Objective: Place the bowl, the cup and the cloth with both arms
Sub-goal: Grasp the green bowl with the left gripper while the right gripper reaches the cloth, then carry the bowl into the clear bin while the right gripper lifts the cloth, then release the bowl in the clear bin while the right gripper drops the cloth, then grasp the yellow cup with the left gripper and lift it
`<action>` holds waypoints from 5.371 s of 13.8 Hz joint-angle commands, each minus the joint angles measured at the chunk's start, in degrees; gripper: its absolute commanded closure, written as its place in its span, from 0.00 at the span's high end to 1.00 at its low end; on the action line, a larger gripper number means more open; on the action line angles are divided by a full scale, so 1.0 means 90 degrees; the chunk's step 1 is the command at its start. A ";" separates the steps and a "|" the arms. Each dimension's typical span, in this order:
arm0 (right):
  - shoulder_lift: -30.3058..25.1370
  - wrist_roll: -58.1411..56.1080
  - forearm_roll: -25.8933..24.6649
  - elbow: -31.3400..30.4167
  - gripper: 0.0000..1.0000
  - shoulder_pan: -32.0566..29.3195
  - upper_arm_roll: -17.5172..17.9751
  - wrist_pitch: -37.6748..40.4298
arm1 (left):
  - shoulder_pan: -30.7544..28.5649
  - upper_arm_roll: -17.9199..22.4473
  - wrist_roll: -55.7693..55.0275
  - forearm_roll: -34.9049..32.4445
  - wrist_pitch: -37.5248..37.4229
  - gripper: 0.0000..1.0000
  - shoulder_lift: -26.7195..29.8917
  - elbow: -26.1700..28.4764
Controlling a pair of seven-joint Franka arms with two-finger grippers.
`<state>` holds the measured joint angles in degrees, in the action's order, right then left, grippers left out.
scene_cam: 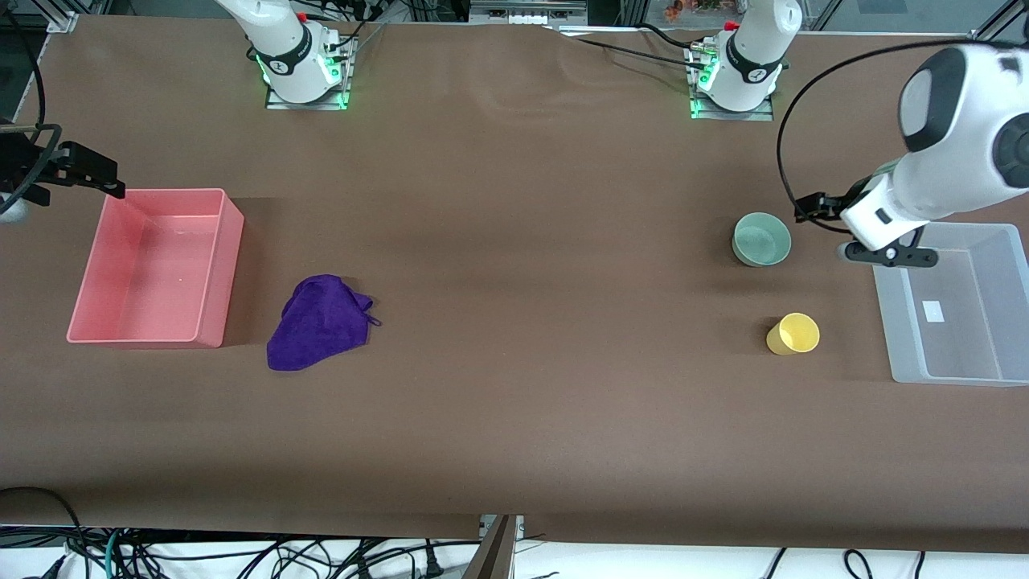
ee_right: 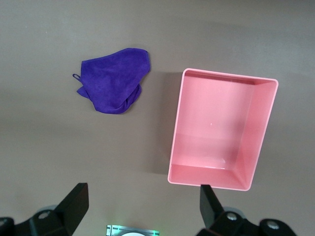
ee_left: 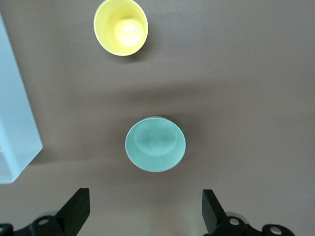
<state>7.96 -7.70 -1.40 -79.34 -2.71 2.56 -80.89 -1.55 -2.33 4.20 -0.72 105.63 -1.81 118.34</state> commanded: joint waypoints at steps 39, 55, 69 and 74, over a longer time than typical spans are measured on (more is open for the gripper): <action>0.2242 0.1550 -0.0604 -0.1812 0.00 0.0790 0.0536 -0.3147 | -0.3929 0.0044 0.6448 0.0001 0.1279 0.00 -0.5003 -0.4487; 0.2046 -0.3149 -0.0618 -0.0741 0.00 0.0184 -0.1904 -0.0307 | -0.1158 -0.0034 0.2010 0.0225 -0.0732 1.00 -0.3742 -0.4457; 0.1958 -0.3148 0.0175 -0.1549 1.00 0.0144 -0.2179 -0.1739 | -0.0961 -0.0044 0.1447 0.0656 0.0871 0.00 -0.4251 -0.3364; 0.1403 -0.2294 0.0126 0.0367 1.00 0.0174 -0.1272 0.0256 | -0.1000 -0.0025 0.1486 0.0539 0.0160 0.00 -0.3687 -0.3520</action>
<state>22.55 -33.55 -0.61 -80.10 -0.99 -11.96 -81.91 -10.38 -2.91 17.23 3.66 111.03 -39.70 86.50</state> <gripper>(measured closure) 0.004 0.965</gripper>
